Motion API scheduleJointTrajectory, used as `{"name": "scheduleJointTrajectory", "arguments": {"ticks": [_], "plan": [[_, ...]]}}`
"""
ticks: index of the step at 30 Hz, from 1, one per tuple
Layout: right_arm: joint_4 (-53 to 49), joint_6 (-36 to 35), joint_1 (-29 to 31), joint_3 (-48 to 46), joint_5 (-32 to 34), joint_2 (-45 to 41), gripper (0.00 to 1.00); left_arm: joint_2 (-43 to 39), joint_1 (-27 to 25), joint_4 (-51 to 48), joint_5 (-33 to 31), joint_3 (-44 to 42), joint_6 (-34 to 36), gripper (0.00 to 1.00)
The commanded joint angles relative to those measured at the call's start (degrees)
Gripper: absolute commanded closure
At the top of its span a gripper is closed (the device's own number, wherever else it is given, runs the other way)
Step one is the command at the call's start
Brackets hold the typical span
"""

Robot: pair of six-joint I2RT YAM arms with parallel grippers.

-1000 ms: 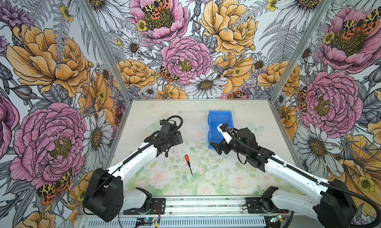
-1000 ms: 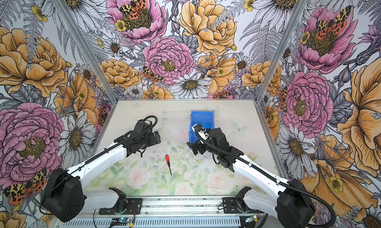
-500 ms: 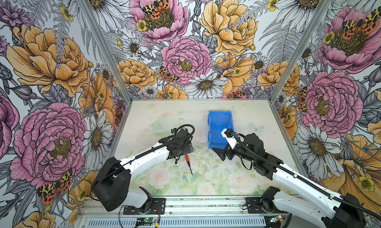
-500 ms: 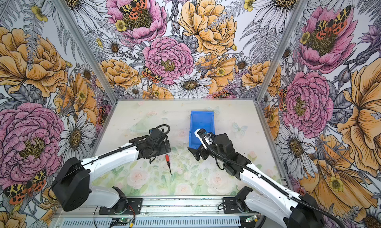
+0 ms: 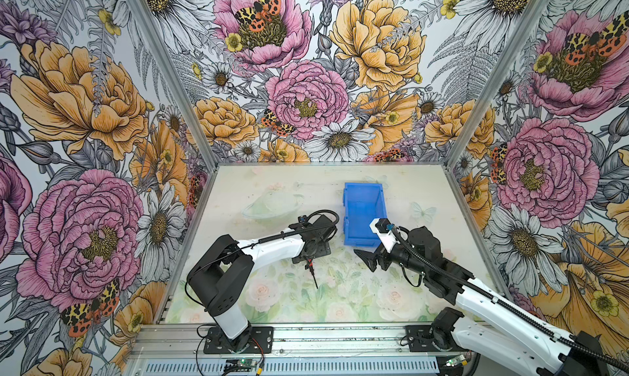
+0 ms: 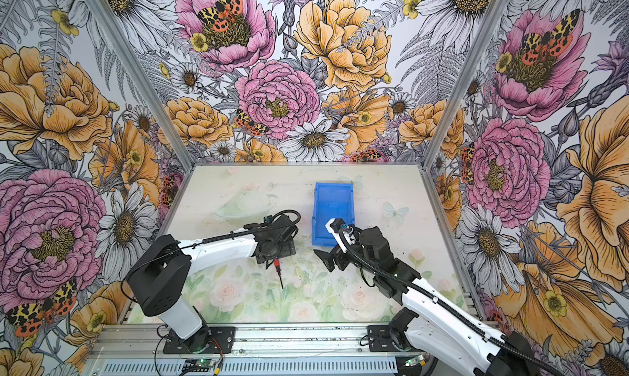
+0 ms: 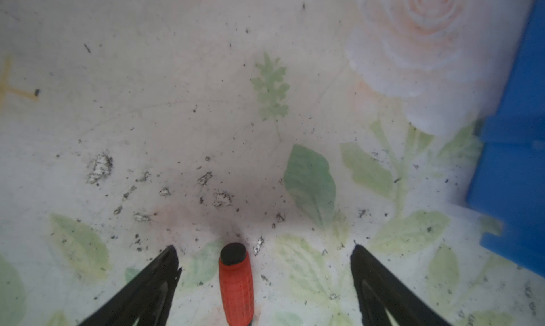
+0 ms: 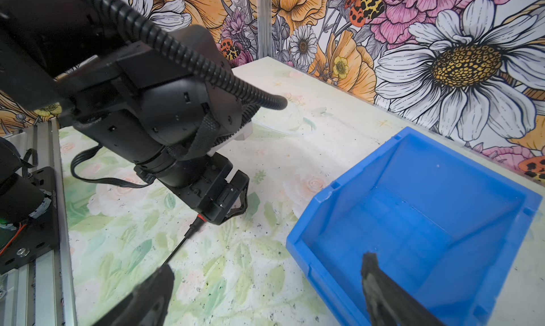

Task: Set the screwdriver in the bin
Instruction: 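Lower the left gripper over the screwdriver handle and close on it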

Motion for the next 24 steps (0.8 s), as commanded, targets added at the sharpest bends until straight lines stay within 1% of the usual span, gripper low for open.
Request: {"name": "scheduleJointTrajectory", "arguments": {"ticks": [1, 3, 6, 12, 14, 21, 24], "plan": [[1.0, -0.3, 0.2, -0.4, -0.2, 0.5, 0.01, 0.8, 0.0, -2.4, -0.1, 1.7, 0.3, 0.11], [0.9, -0.3, 0.2, -0.1, 0.4, 0.5, 0.00, 1.2, 0.1, -2.4, -0.2, 1.0, -0.5, 0.15], [0.9, -0.5, 0.2, -0.8, 1.2, -1.0, 0.01, 2.2, 0.4, -2.4, 0.2, 0.6, -1.9, 0.17], [1.1, -0.6, 0.1, -0.8, 2.4, -0.8, 0.00, 3.6, -0.5, -4.8, -0.6, 2.1, -2.1, 0.24], [1.3, -0.4, 0.1, -0.7, 2.3, -0.4, 0.01, 3.8, -0.8, -5.3, -0.6, 1.8, -2.6, 0.28], [1.8, 0.0, -0.1, -0.9, 3.0, -0.6, 0.01, 4.7, -1.7, -5.2, -0.5, 1.0, -3.8, 0.40], [1.8, -0.1, -0.3, -1.1, 3.4, -1.5, 0.00, 5.6, -1.9, -5.2, -0.2, 1.1, -3.8, 0.47]]}}
